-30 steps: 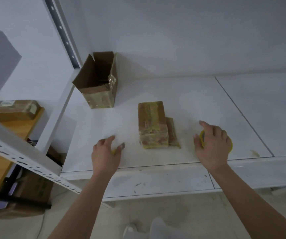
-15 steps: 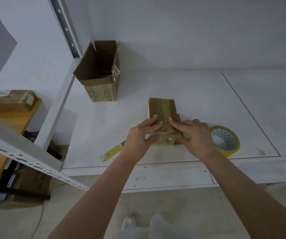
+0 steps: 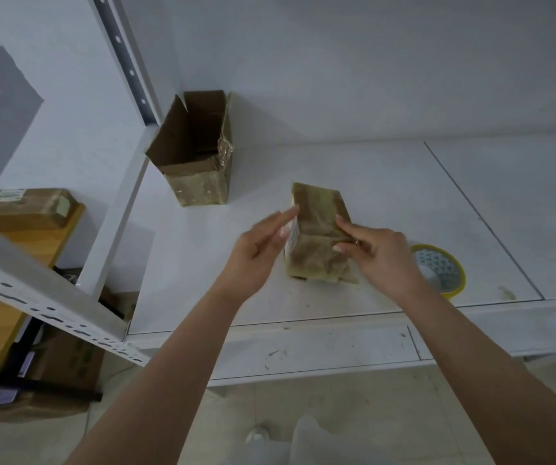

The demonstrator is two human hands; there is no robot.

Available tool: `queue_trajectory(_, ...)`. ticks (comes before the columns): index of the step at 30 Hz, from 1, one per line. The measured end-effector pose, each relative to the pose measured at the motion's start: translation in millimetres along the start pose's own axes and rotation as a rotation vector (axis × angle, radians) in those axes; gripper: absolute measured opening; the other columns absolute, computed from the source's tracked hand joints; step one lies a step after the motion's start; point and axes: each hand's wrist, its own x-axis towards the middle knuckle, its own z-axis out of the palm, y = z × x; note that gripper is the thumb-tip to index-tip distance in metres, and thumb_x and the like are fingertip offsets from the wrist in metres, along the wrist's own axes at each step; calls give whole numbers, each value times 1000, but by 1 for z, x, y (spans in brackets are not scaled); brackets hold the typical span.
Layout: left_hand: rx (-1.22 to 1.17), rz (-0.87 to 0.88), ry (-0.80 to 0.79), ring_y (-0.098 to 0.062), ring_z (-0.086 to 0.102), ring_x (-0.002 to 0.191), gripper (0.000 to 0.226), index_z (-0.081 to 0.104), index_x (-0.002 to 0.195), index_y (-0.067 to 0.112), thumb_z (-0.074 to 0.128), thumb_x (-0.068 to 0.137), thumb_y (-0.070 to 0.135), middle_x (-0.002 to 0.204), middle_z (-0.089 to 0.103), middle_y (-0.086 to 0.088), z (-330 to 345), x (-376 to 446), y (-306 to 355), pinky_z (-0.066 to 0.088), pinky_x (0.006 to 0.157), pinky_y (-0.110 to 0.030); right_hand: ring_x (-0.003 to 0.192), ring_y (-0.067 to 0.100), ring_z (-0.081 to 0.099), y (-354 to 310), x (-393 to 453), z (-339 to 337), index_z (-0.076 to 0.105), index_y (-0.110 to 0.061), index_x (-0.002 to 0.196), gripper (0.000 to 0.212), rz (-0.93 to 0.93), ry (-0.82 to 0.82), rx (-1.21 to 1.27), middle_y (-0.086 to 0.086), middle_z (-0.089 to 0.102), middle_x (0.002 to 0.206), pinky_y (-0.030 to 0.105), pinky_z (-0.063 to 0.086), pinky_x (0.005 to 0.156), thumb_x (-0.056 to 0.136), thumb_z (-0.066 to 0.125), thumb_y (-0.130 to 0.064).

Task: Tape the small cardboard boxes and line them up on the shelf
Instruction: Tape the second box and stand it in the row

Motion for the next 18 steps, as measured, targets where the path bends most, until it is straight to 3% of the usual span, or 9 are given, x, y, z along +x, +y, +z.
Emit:
queue_trajectory(2,-9,22,62,-8,32,143,37,45,142,21,39,105,17,146,46,10,-3,6,10,23,120,-33,79,5,69,-8,5,-11,62,-21,129,45,34,-22,144,4,76,93,21,54,85,85,73,-23)
queue_trajectory(3,-7,28,67,-8,27,145,38,42,144,21,36,106,19,150,41,8,-1,9,15,20,121,-34,84,5,70,-13,6,-16,62,-17,128,45,46,-41,237,5,75,101,22,55,85,85,73,-19)
queue_trajectory(6,20,20,33,-10,14,150,45,35,149,23,29,105,30,159,24,7,9,12,27,13,123,-37,86,6,72,-24,7,-23,61,-9,129,44,57,-122,398,3,72,109,21,58,74,86,71,-11)
queue_trajectory(10,98,61,-52,-12,5,151,51,31,151,25,30,102,39,163,16,-2,20,9,28,12,123,-40,89,14,72,-27,0,-28,60,-8,129,45,77,-143,402,6,71,114,34,60,78,86,70,-11)
queue_trajectory(14,154,114,-88,-14,12,150,35,40,137,29,43,102,27,159,20,-7,26,9,28,18,117,-19,83,15,74,-26,-3,-30,62,-11,128,45,76,-121,371,8,73,109,33,60,78,85,72,-14)
queue_trajectory(18,168,121,53,-15,36,138,21,52,122,16,45,102,16,149,38,-10,29,12,26,29,107,-9,72,10,73,-28,-4,-26,64,-16,125,46,143,-7,279,0,75,82,27,56,81,84,72,-35)
